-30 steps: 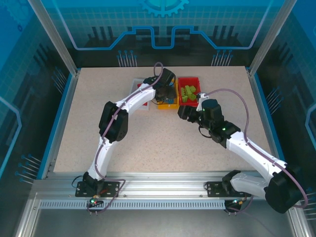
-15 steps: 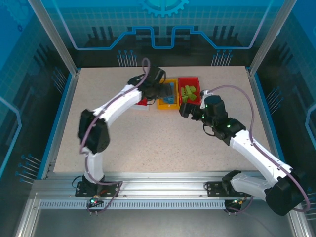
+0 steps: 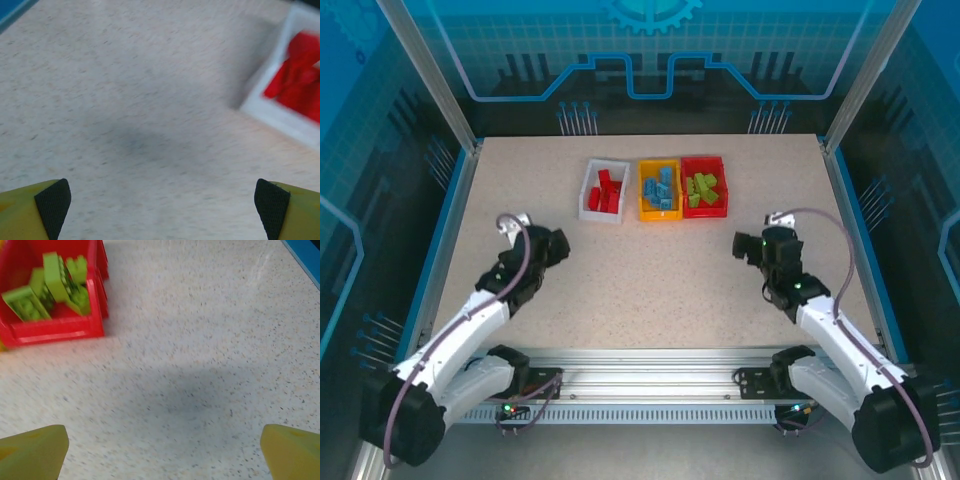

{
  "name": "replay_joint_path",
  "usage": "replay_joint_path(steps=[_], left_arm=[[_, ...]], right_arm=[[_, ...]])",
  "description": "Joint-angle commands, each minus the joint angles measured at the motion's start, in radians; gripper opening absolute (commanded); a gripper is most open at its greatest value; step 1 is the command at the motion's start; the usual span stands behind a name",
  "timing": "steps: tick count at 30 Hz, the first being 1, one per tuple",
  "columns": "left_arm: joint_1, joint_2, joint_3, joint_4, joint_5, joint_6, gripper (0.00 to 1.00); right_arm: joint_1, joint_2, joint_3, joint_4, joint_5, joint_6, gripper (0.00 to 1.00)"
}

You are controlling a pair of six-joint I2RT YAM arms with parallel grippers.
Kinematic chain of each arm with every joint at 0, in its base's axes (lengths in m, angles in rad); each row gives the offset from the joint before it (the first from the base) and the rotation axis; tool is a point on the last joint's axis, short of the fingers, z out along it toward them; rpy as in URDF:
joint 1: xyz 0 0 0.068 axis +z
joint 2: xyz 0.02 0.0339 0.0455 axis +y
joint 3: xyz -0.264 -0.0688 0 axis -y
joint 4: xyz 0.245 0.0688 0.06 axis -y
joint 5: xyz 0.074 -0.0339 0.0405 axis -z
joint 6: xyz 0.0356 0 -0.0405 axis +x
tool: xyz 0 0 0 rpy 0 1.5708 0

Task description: Sort the legos into containers by color

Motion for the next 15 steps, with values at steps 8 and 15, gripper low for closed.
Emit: replay_joint_path(steps=[8,15], left_arm=[[0.112,0.361,-0.047,0.740,-0.044,0.353,0.99],[0.119,0.527,-0.023,0.954,0.047,0.490,0.99]], right_arm=[[-0.121,0.290,-0.034,0.539,-0.119,-0.176,1.00],[-0.184,0.472,-0.019,0.735,-0.230,-0.228,1.00]])
